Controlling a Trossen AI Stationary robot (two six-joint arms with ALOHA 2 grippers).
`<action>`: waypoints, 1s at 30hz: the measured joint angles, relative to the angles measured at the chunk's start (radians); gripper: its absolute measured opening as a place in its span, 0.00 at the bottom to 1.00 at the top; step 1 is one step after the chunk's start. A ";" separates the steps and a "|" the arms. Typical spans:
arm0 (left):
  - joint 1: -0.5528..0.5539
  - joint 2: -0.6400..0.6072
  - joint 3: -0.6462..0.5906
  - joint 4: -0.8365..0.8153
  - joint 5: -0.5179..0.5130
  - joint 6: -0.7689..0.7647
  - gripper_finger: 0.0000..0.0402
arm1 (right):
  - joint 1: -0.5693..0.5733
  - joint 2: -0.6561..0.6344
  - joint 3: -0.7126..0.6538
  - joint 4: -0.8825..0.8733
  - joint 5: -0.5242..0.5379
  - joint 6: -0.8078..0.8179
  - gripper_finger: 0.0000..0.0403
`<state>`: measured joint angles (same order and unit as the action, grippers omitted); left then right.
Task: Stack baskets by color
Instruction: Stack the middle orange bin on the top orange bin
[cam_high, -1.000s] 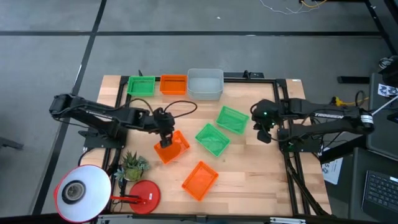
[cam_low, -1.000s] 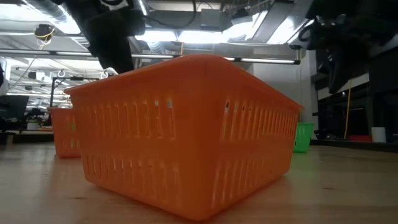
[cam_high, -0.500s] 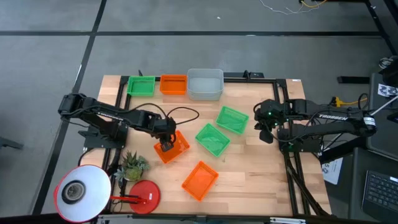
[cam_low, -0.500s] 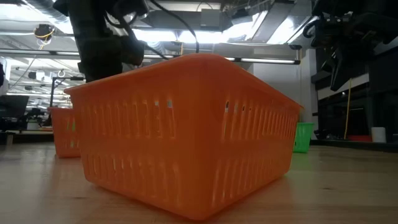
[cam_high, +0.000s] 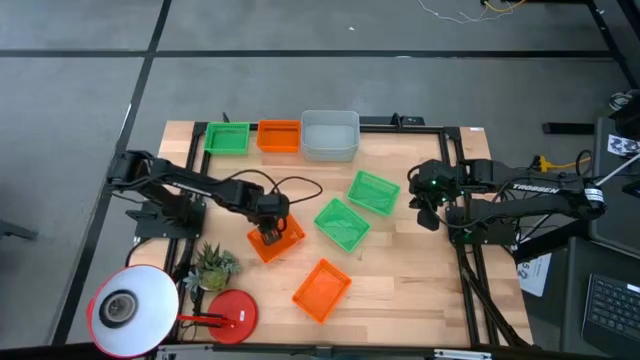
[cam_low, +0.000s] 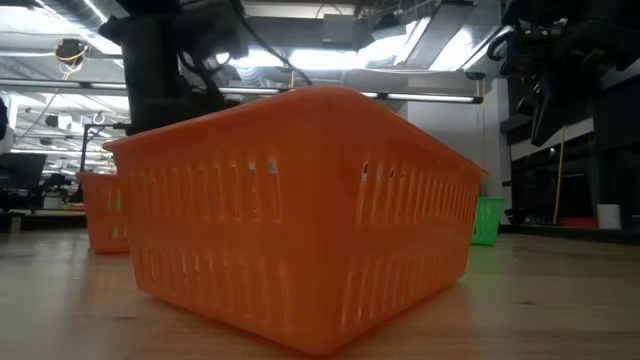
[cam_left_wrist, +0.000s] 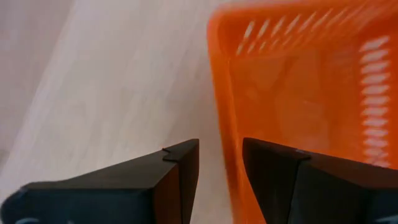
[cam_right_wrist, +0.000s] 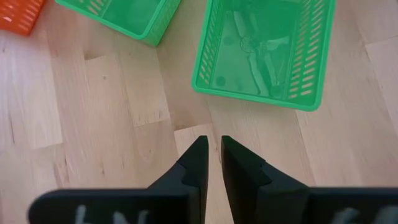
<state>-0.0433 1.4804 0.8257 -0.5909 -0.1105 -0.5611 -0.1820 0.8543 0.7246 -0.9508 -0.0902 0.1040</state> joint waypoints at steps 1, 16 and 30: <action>-0.001 0.013 0.000 -0.002 -0.005 0.006 0.29 | 0.000 0.000 0.000 0.000 0.000 0.000 0.11; 0.012 0.082 0.036 -0.053 -0.073 0.062 0.02 | 0.000 0.000 0.001 0.000 0.000 0.000 0.11; 0.413 -0.016 0.491 -0.326 -0.416 1.152 0.00 | 0.000 0.000 0.001 0.000 0.003 0.000 0.11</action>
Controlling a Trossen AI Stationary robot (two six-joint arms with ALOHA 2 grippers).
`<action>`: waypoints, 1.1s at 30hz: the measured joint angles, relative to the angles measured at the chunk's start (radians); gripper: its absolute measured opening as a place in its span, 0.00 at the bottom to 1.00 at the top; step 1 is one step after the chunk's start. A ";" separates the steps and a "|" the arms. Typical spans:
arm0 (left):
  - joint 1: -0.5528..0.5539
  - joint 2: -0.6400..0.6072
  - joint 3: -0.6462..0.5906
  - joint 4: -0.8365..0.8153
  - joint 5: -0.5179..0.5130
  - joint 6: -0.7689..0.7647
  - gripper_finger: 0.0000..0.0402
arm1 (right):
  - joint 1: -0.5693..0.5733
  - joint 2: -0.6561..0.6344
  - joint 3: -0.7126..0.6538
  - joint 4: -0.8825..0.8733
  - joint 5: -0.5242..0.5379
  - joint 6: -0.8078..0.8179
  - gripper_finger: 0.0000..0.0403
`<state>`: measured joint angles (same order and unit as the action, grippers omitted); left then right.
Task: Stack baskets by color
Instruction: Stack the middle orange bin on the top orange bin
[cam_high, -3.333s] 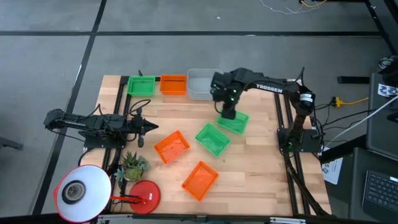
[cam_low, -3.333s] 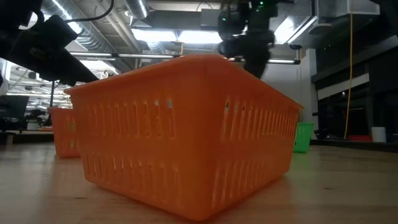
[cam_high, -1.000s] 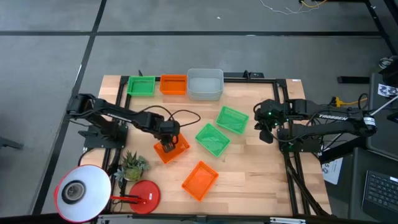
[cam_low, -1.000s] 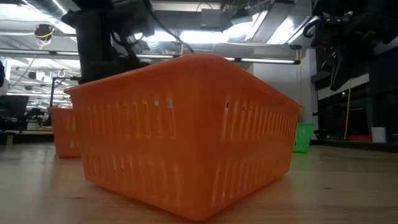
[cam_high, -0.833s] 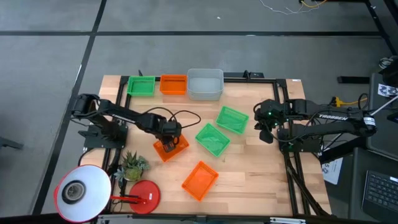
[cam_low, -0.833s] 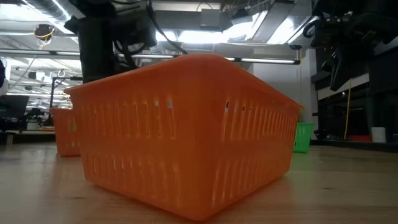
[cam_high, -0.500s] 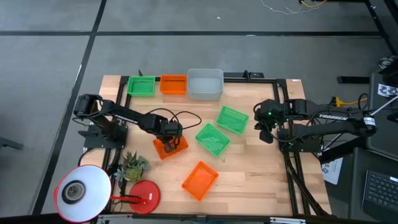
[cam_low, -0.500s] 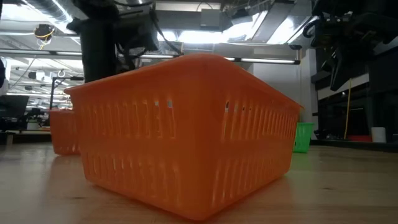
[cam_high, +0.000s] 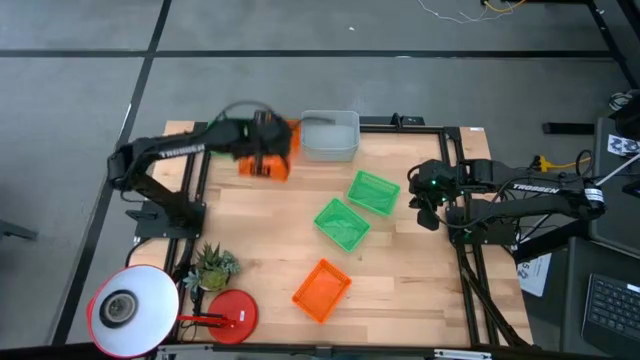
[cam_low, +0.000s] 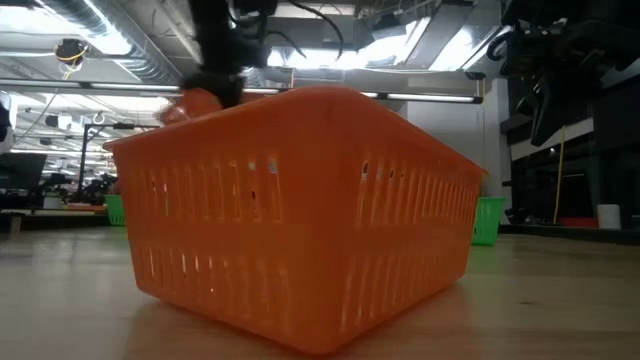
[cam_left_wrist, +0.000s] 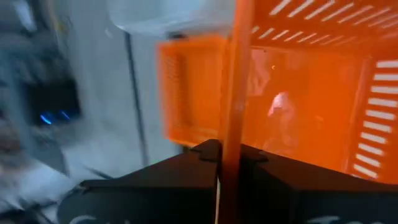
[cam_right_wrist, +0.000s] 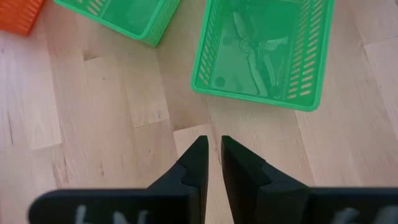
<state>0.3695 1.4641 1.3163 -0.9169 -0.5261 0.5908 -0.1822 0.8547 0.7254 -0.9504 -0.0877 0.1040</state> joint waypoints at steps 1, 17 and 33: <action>0.045 0.015 0.004 0.063 0.010 0.069 0.00 | 0.000 0.000 0.000 0.000 0.000 0.000 0.11; 0.414 0.198 0.002 0.397 0.308 0.341 0.00 | 0.000 0.000 0.000 0.000 -0.001 -0.002 0.11; 0.430 0.291 0.001 0.468 0.283 0.362 0.02 | 0.000 0.000 0.000 0.000 -0.002 -0.002 0.11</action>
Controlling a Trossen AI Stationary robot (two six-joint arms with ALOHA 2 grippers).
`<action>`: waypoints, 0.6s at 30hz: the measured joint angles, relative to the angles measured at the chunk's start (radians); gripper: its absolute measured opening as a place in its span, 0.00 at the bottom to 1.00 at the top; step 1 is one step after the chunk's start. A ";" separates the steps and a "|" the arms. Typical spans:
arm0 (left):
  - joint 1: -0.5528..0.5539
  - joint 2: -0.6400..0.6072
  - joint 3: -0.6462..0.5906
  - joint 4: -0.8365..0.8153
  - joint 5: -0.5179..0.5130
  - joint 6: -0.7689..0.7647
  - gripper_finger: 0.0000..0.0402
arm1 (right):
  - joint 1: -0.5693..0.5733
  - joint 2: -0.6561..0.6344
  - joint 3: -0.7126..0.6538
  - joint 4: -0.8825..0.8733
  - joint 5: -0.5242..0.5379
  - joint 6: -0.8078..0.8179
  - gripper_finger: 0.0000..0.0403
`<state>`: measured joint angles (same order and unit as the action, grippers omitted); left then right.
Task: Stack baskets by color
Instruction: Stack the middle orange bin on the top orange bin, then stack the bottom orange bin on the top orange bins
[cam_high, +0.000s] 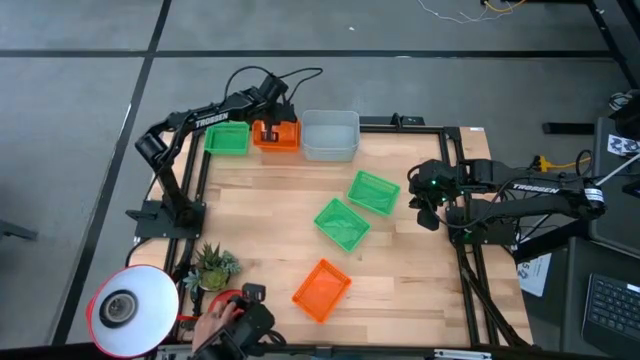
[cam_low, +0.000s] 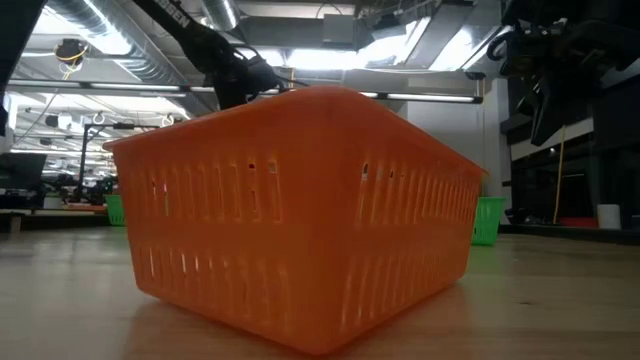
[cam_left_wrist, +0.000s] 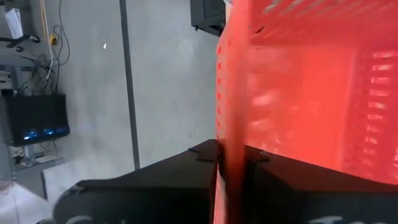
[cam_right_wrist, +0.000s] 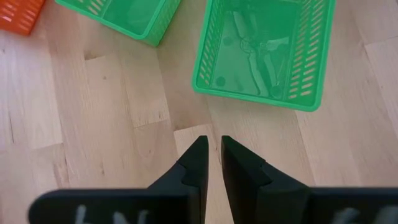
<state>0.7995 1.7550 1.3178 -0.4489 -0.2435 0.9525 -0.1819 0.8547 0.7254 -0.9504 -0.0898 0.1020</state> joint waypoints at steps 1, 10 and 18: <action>-0.002 0.000 0.000 -0.002 -0.008 0.000 0.03 | 0.000 0.000 0.000 0.000 0.000 0.000 0.11; -0.004 0.000 0.000 -0.007 -0.041 -0.002 0.16 | 0.000 0.000 0.000 0.000 0.000 0.000 0.11; -0.051 -0.005 0.026 -0.005 -0.115 -0.029 0.20 | 0.000 0.000 0.000 0.000 0.000 0.000 0.11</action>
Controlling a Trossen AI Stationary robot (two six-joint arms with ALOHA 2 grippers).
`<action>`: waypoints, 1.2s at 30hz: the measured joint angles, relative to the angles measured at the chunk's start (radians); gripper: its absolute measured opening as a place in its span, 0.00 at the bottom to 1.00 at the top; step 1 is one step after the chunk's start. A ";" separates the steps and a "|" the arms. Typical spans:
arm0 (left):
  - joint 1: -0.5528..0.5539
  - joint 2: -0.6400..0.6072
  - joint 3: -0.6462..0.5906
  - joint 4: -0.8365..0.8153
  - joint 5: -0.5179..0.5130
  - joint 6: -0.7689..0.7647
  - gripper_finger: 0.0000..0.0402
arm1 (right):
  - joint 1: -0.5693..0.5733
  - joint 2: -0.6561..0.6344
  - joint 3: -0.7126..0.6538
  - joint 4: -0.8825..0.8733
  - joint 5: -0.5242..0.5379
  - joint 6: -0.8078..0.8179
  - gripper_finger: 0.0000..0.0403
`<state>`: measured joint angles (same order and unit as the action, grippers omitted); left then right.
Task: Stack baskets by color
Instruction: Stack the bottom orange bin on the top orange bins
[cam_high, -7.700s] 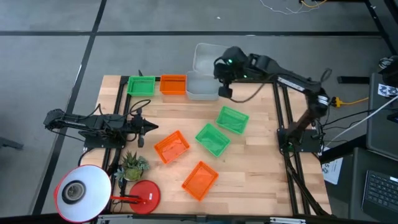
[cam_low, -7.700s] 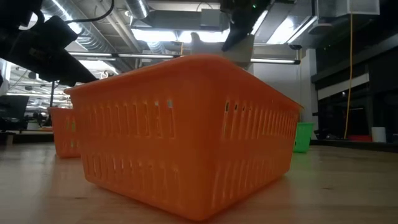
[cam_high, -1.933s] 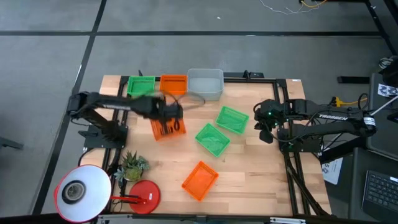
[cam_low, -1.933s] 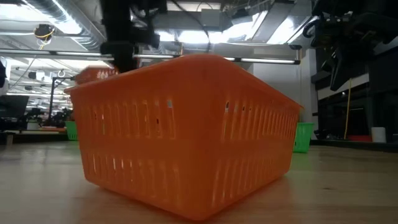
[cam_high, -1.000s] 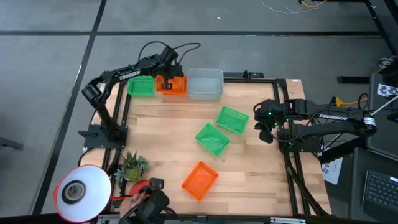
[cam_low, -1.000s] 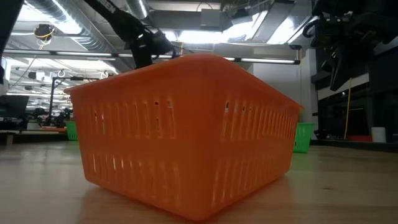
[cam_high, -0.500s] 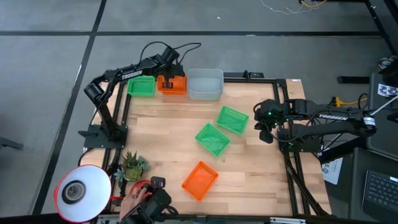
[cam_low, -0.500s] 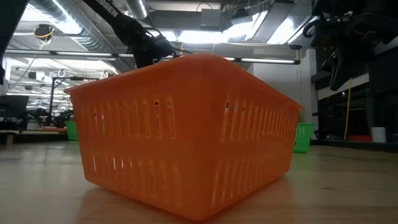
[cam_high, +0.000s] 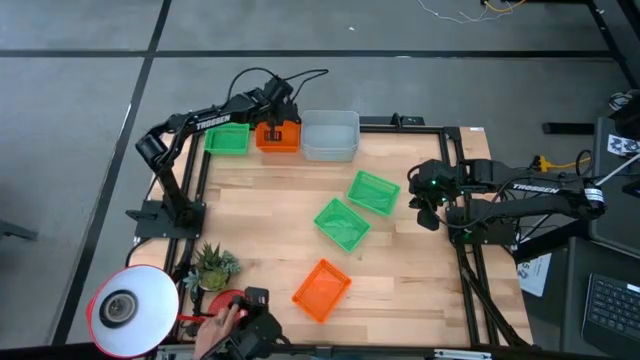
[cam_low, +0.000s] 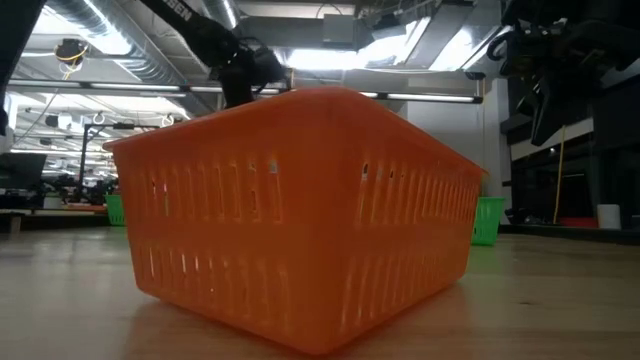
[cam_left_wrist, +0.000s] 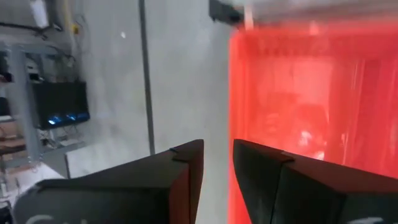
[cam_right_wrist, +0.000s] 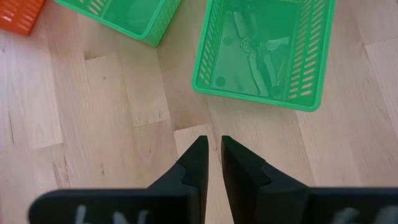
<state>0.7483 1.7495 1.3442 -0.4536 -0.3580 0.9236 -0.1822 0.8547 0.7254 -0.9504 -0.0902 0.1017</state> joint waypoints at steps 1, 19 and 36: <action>-0.009 -0.001 0.008 0.006 -0.003 -0.002 0.20 | 0.000 0.000 0.000 0.000 0.000 0.000 0.11; -0.030 0.166 0.018 0.113 -0.309 -0.076 0.19 | 0.000 0.000 0.000 -0.001 0.000 0.000 0.11; -0.248 -0.119 0.100 -0.256 -0.190 -0.533 0.19 | 0.000 0.000 0.000 -0.001 0.000 0.000 0.11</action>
<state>0.5006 1.6308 1.4445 -0.7100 -0.5482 0.3906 -0.1819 0.8551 0.7254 -0.9512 -0.0898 0.1013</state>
